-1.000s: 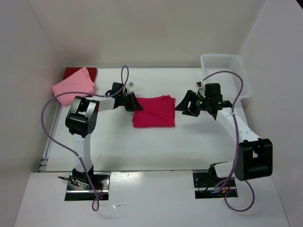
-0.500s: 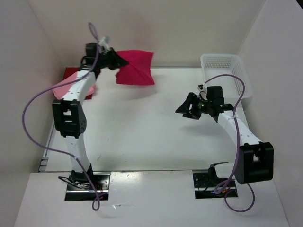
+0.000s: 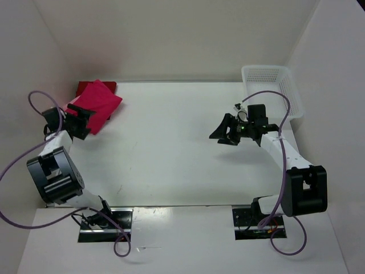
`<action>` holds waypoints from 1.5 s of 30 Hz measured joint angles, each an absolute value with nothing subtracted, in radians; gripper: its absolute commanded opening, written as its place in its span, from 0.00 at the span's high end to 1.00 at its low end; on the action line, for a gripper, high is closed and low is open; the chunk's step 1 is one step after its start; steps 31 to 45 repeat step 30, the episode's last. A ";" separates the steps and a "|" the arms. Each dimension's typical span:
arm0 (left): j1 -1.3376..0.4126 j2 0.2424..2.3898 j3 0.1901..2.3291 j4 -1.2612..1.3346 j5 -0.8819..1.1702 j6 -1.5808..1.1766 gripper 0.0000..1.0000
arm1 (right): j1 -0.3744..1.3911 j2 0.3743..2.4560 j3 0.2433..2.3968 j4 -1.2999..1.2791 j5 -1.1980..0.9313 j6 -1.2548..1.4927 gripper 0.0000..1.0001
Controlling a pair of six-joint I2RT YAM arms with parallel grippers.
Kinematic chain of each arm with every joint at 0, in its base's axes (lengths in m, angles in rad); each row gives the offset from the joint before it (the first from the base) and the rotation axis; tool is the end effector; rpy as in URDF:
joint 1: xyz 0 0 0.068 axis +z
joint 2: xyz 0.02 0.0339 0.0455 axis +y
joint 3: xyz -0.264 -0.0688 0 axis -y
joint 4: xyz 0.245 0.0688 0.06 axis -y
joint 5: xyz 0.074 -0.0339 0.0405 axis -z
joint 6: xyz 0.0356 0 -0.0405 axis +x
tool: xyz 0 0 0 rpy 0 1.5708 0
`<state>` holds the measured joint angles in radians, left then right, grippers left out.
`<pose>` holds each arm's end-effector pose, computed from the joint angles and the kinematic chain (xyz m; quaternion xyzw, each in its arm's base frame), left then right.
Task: Fold and stack the t-shirts
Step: Put the neatly folded tshirt into the corner of the board with the left arm
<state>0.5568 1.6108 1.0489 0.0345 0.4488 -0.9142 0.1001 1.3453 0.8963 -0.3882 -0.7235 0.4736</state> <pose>0.3151 0.1779 0.2441 -0.4849 0.7011 -0.2762 0.4438 0.2714 0.0509 0.2437 0.0374 0.8815 0.4118 0.2282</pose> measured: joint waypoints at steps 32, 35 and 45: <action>0.215 0.905 0.565 -0.366 0.600 -0.756 0.00 | 0.213 1.333 0.793 -0.362 -0.635 0.515 0.00; 0.215 0.905 0.565 -0.366 0.600 -0.756 0.00 | 0.213 1.333 0.793 -0.362 -0.635 0.515 0.00; 0.215 0.905 0.565 -0.366 0.600 -0.756 0.00 | 0.213 1.333 0.793 -0.362 -0.635 0.515 0.00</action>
